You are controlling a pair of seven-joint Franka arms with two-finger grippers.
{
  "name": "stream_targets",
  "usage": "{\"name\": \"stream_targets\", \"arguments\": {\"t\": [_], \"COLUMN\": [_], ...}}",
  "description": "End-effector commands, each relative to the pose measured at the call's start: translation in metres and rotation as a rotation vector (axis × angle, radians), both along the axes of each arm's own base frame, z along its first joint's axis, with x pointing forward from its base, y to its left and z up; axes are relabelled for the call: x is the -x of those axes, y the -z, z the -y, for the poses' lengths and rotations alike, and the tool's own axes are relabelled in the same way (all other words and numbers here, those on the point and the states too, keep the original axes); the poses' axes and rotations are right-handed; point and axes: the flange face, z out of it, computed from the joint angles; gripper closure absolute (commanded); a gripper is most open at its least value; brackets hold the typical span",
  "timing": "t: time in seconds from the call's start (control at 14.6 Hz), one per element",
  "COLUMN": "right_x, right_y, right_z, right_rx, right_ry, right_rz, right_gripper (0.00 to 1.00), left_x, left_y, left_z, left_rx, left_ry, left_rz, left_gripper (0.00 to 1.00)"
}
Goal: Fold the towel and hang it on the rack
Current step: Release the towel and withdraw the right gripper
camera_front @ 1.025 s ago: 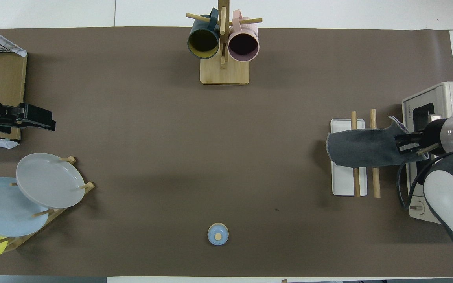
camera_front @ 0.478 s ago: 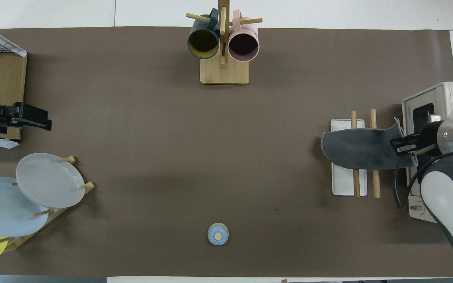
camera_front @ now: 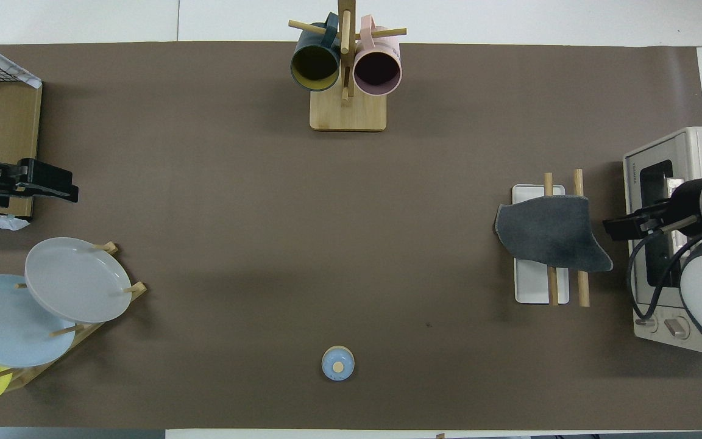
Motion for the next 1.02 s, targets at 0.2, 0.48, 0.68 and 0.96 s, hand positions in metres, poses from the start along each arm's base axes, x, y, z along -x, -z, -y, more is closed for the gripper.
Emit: {"name": "stream_targets", "arguments": {"t": [0.2, 0.48, 0.68, 0.96], "right_x": [-0.022, -0.021, -0.014, -0.012], "right_y": [-0.054, -0.091, -0.11, -0.127], "right_z": [0.006, 0.019, 0.022, 0.02], "right_rx": [0.014, 0.057, 0.102, 0.12], "right_ry": [0.115, 0.196, 0.201, 0.294], "right_rz": [-0.079, -0.143, -0.167, -0.181], "right_gripper": [0.0, 0.0, 0.0, 0.0], "left_x": [0.005, 0.005, 0.005, 0.005], "left_y": [-0.004, -0.005, -0.004, -0.004], "left_z": [-0.004, -0.004, -0.004, -0.004], "left_rx": [0.005, 0.005, 0.005, 0.005], "left_ry": [0.005, 0.005, 0.005, 0.005], "left_rz": [0.008, 0.009, 0.008, 0.008], "left_gripper": [0.0, 0.0, 0.0, 0.0]}}
